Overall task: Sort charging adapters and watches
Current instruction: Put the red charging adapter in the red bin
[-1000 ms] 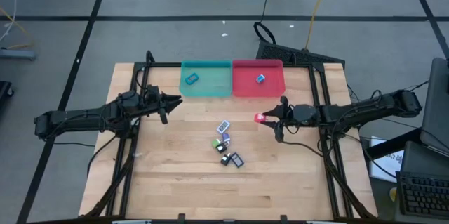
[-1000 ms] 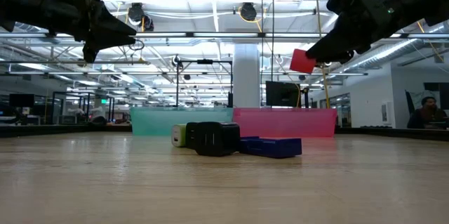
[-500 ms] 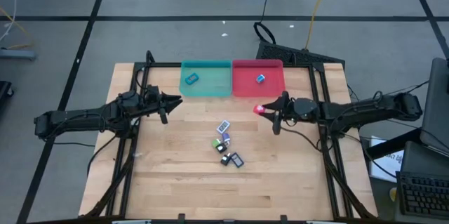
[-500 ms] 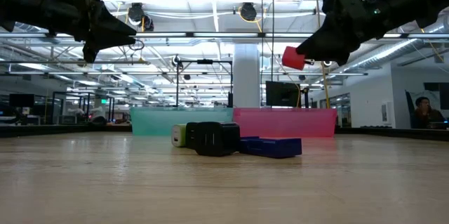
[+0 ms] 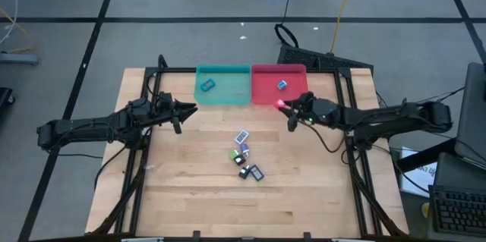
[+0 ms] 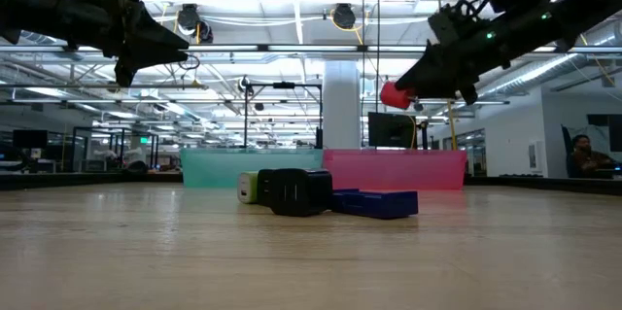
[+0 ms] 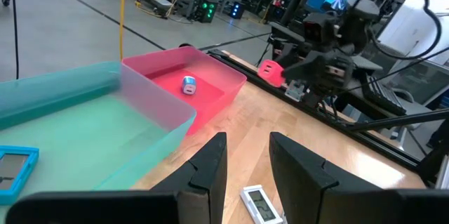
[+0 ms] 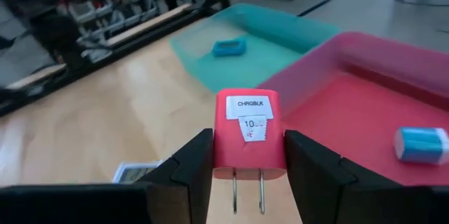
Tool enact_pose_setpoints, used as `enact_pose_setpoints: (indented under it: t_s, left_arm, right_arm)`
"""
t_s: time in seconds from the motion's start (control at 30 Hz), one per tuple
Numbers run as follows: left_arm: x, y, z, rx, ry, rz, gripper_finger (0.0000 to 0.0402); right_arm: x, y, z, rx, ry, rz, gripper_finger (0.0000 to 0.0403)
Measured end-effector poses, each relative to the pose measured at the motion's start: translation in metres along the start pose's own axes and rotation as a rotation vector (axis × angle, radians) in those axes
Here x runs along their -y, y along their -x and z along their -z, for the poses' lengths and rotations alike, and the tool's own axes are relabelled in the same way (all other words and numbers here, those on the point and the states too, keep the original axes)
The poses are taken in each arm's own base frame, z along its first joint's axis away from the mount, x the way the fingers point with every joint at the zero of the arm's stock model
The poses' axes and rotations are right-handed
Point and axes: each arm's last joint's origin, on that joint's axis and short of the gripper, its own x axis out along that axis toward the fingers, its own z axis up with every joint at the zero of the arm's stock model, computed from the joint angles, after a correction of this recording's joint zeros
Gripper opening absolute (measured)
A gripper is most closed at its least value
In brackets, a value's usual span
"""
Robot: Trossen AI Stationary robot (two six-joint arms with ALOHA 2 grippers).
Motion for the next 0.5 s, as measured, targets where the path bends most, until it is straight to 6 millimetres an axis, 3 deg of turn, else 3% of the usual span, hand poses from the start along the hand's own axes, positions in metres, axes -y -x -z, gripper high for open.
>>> enact_pose_setpoints:
  t_s: [0.5]
  left_arm:
    - [0.0, 0.0, 0.0, 0.0, 0.0, 0.0, 0.0108]
  right_arm:
    - [0.041, -0.028, -0.025, 0.0, -0.053, 0.226, 0.014]
